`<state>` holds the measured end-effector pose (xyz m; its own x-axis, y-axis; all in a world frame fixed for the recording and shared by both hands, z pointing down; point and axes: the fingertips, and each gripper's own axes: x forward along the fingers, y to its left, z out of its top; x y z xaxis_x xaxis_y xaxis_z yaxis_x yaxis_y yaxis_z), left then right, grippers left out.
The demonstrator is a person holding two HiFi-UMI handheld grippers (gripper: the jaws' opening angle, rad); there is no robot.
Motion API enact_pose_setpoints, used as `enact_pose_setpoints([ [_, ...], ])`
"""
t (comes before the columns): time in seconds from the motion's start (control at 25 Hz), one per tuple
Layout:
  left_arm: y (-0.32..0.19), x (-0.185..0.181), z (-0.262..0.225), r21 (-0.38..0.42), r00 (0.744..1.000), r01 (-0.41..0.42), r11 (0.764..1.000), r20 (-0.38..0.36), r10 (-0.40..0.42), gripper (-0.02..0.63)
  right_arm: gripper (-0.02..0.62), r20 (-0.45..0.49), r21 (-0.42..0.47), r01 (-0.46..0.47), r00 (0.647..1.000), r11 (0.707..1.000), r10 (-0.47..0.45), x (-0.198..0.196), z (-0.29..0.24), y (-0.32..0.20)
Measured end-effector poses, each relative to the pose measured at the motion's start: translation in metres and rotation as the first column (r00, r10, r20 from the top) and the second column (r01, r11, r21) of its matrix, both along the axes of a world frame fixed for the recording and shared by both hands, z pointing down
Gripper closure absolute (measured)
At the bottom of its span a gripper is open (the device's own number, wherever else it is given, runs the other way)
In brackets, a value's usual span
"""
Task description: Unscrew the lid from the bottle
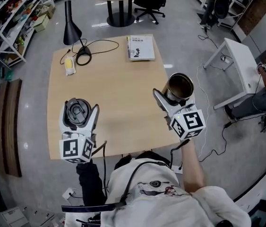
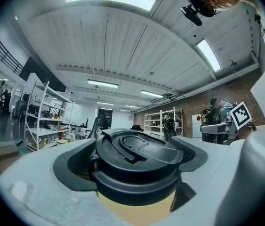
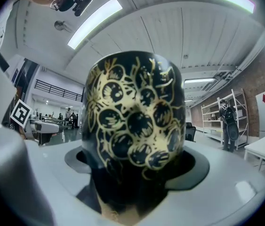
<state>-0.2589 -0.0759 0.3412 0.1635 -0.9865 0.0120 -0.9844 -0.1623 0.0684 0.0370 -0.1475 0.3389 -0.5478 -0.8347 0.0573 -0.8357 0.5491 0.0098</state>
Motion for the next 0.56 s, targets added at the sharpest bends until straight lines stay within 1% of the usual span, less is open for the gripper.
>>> enact_pose_setpoints([
  [0.24, -0.005, 0.018, -0.005, 0.005, 1.000, -0.024, 1.000, 0.005, 0.024, 0.101, 0.170, 0.001, 0.006, 0.022, 1.000, 1.000, -0.022, 0.005, -0.002, -0.001],
  [0.56, -0.008, 0.019, -0.003, -0.001, 1.000, -0.013, 1.000, 0.016, 0.013, 0.101, 0.170, -0.003, 0.004, 0.042, 0.999, 0.999, -0.042, 0.005, 0.002, -0.004],
])
